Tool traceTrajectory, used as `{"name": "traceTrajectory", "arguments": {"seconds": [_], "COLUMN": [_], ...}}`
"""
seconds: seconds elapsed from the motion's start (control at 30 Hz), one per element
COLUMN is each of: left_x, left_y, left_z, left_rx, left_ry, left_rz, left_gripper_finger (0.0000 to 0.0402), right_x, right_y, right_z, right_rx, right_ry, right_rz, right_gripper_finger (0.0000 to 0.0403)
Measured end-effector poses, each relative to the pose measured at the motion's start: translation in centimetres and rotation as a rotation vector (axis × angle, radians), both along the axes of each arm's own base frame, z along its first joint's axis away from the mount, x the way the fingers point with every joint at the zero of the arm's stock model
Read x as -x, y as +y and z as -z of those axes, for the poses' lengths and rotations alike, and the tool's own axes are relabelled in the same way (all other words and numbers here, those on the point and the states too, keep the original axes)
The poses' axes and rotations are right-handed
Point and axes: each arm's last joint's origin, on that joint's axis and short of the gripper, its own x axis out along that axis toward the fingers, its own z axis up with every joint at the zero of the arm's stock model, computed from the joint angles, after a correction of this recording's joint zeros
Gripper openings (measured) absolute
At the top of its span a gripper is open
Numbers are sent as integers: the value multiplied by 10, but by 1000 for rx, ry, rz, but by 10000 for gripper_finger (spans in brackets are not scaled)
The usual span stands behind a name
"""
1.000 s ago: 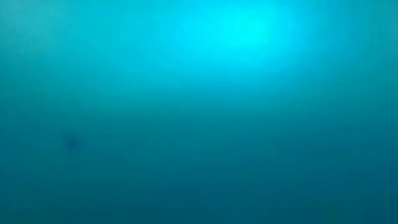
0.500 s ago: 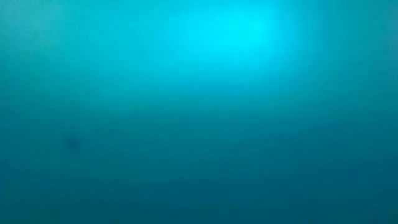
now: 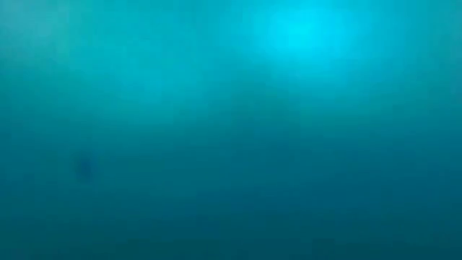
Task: Pick & Place USB Port
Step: Put the blue and black charger cable into the blue bin, then put the white HDMI cable into the red bin
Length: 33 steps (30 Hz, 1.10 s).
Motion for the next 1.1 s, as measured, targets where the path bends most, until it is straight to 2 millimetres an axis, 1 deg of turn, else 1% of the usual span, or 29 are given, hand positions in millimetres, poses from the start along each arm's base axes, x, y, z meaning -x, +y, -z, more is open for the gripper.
{"name": "traceTrajectory", "arguments": {"seconds": [0.13, 0.23, 0.27, 0.33, 0.37, 0.47, 0.6, 0.67, 0.73, 0.8, 0.87, 0.93, 1.0, 1.1], "left_x": [1, 2, 3, 3, 4, 10, 14, 16, 20, 26, 33, 41, 49, 56], "left_y": [-1, -2, -2, -1, 0, 12, 49, 75, 104, 132, 157, 177, 196, 222], "left_z": [0, 0, 0, 1, 1, -5, -19, -23, -22, -14, -3, 8, 15, 21], "left_rx": [-3, -3, -6, -13, -20, -56, -90, -85, -48, -4, 40, 60, 44, 39], "left_ry": [1, 2, 5, 14, 23, 58, 115, 164, 250, 401, 586, 787, 964, 1151], "left_rz": [5, 3, -6, -49, -82, -197, -263, -239, -193, -155, -141, -136, -126, -90], "left_gripper_finger": [127, 127, 127, 127, 127, 127, 127, 127, 127, 127, 127, 127, 127, 127], "right_x": [-1, -1, 1, 6, 8, 21, 44, 60, 77, 92, 104, 115, 123, 129], "right_y": [0, 0, -1, -2, -2, -7, -22, -32, -42, -51, -61, -71, -80, -87], "right_z": [0, -1, -5, -19, -29, -66, -123, -151, -174, -191, -204, -213, -218, -218], "right_rx": [-8, -10, -13, -29, -50, -116, -229, -258, -253, -240, -211, -174, -130, -59], "right_ry": [-6, -8, -14, -47, -81, -176, -335, -428, -514, -579, -630, -666, -682, -684], "right_rz": [2, 2, 2, -10, -11, -6, 17, 63, 110, 159, 210, 271, 337, 425], "right_gripper_finger": [197, 220, 225, 232, 234, 233, 229, 228, 228, 228, 227, 227, 228, 228]}}
